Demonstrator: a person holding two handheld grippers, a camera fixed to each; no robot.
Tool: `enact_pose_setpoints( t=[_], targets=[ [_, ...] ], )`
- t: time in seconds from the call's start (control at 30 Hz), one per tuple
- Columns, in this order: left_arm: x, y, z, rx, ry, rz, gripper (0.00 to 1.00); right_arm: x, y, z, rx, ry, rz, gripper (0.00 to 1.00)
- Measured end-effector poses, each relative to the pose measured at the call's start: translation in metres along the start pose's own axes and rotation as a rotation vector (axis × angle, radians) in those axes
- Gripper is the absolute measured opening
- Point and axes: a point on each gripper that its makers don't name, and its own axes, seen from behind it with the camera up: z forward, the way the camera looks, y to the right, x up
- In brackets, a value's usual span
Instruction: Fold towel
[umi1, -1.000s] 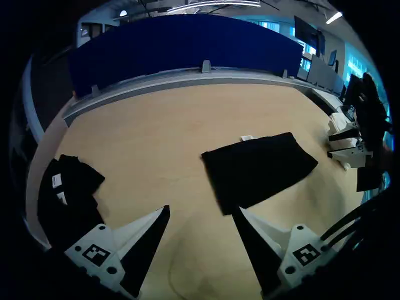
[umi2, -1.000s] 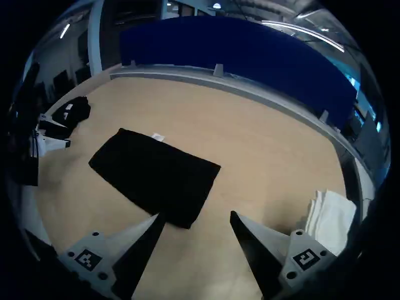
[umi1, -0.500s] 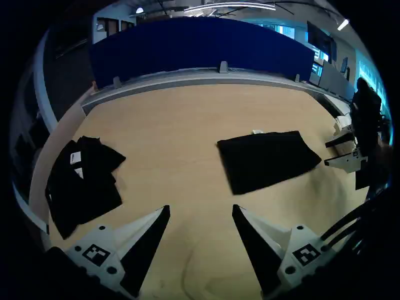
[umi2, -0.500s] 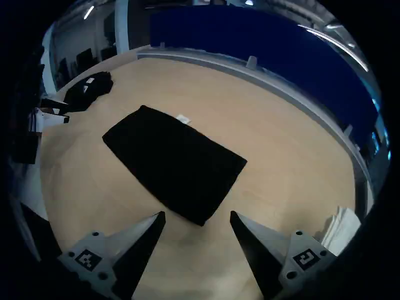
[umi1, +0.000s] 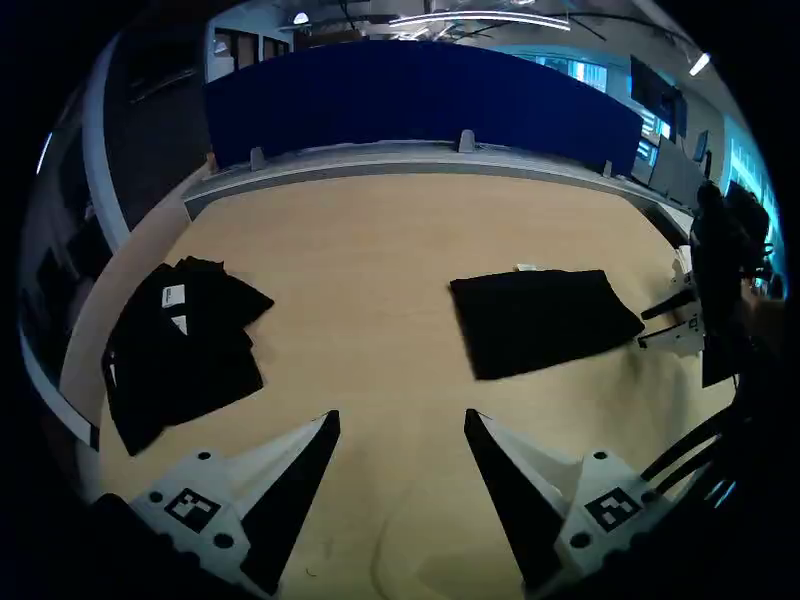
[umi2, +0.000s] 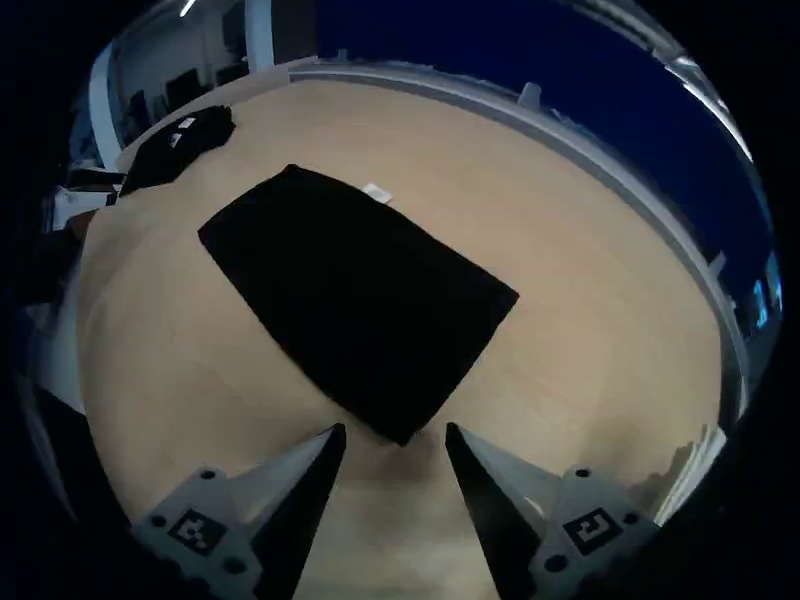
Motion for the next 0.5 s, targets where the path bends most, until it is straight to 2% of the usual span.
enact_pose_setpoints(
  t=[0.5],
  targets=[
    [-0.0066, -0.0015, 0.0002, -0.005, -0.007, -0.004, 0.92, -0.0049, -0.0004, 0.0054, 0.021, -0.037, -0.025, 0.17]
  ],
)
